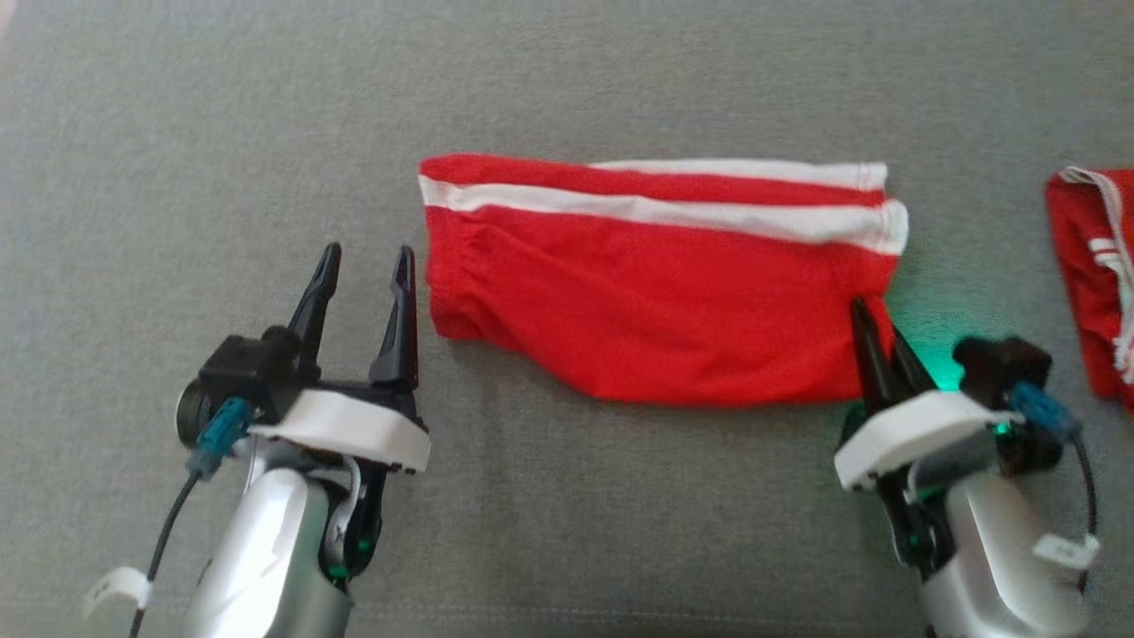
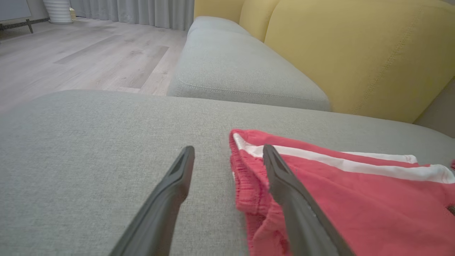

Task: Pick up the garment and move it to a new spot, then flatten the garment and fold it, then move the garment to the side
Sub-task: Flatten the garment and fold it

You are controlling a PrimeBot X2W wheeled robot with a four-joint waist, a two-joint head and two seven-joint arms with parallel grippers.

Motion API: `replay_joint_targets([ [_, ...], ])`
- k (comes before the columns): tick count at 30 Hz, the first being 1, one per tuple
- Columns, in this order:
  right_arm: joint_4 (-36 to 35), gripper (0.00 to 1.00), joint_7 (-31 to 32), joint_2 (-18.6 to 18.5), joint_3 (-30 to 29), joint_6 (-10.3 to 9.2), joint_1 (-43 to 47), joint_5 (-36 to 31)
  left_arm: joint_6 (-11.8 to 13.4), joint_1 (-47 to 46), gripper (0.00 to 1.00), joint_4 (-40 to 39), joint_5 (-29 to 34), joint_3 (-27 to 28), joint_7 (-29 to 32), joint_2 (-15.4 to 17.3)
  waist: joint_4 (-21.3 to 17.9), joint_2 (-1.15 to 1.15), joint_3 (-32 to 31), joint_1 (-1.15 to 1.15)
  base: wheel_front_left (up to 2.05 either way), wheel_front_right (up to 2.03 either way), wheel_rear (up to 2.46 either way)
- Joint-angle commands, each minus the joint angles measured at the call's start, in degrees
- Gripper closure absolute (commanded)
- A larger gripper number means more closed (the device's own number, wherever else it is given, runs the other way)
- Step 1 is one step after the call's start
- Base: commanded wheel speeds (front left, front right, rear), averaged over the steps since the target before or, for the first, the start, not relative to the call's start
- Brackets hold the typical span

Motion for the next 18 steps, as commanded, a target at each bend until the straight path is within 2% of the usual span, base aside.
replay_joint_targets([
  [1,-1.66,1.00,-0.15,0.36,0.80,0.37,0.09,0.08,-0.08,-0.55,0.00,-2.12,0.51,2.21,-0.69,1.36,-0.75,0.00,-0.67,0.00,0.00,0.00,0.00],
  [7,-5.34,1.00,1.38,0.38,-1.49,0.37,2.94,0.16,0.07,-0.06,0.00,-2.59,0.46,1.75,-0.52,1.59,-1.67,0.00,-1.09,0.00,0.00,0.00,0.00],
  [13,-5.72,1.00,2.75,0.38,-2.86,0.37,2.96,-0.45,0.05,-0.06,0.00,-2.59,0.32,1.05,-0.35,1.58,-1.29,0.00,-1.24,0.00,0.00,0.00,0.00],
  [18,-6.91,1.00,3.85,0.38,-1.77,0.37,1.52,0.15,0.15,0.13,0.00,-2.09,0.22,0.67,-0.37,1.58,-0.65,0.00,-2.10,0.00,0.00,0.00,0.00],
])
